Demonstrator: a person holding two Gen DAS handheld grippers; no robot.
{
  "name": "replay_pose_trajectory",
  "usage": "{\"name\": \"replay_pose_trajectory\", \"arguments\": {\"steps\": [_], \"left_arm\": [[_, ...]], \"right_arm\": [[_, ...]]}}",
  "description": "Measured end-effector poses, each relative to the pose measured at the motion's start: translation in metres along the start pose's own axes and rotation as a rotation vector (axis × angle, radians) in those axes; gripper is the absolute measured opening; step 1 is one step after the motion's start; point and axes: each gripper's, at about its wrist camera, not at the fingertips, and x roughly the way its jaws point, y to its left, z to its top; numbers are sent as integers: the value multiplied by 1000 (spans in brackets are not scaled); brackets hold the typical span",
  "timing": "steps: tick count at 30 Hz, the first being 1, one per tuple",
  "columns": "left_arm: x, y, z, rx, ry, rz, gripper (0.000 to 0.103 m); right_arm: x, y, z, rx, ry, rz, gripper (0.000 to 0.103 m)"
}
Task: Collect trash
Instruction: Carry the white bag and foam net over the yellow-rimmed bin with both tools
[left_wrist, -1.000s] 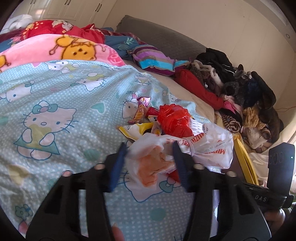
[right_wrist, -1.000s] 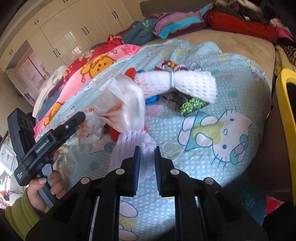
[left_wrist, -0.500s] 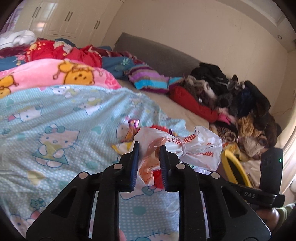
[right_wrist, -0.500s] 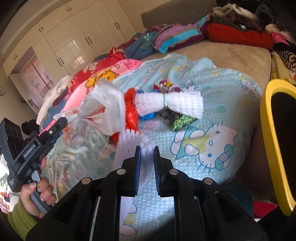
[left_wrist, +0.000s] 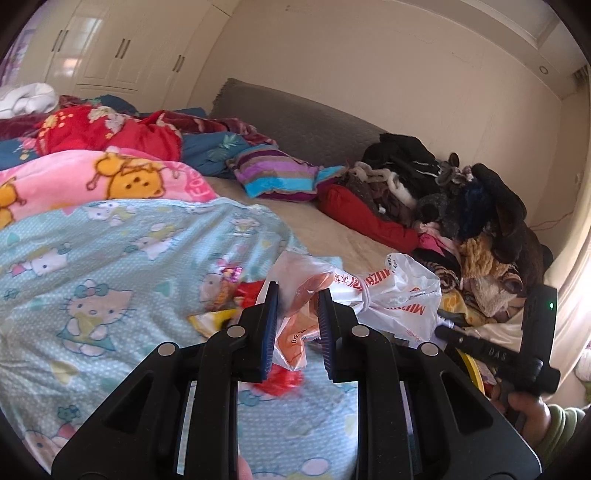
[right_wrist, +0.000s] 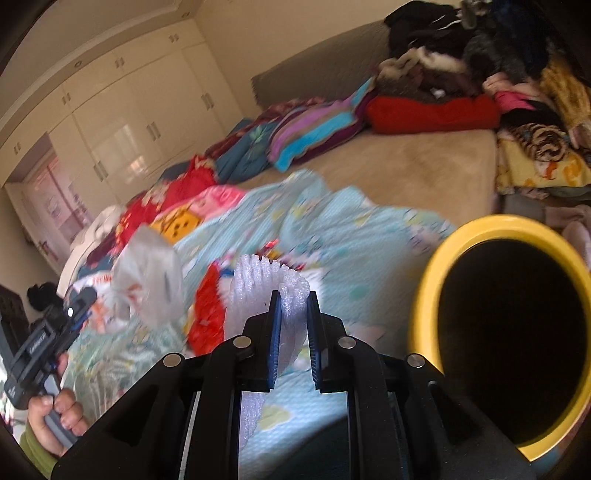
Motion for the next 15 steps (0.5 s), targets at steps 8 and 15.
{"name": "replay_pose_trajectory", "arguments": {"steps": [8,15], "left_arm": [[18,-51,-2,83,30,-59,14],[29,-89,-6,146,55,-115,15]], "right_arm": [[-31,-41,20,36,-83,-81,13],[-62,-83,34,77,-151,-152,13]]}}
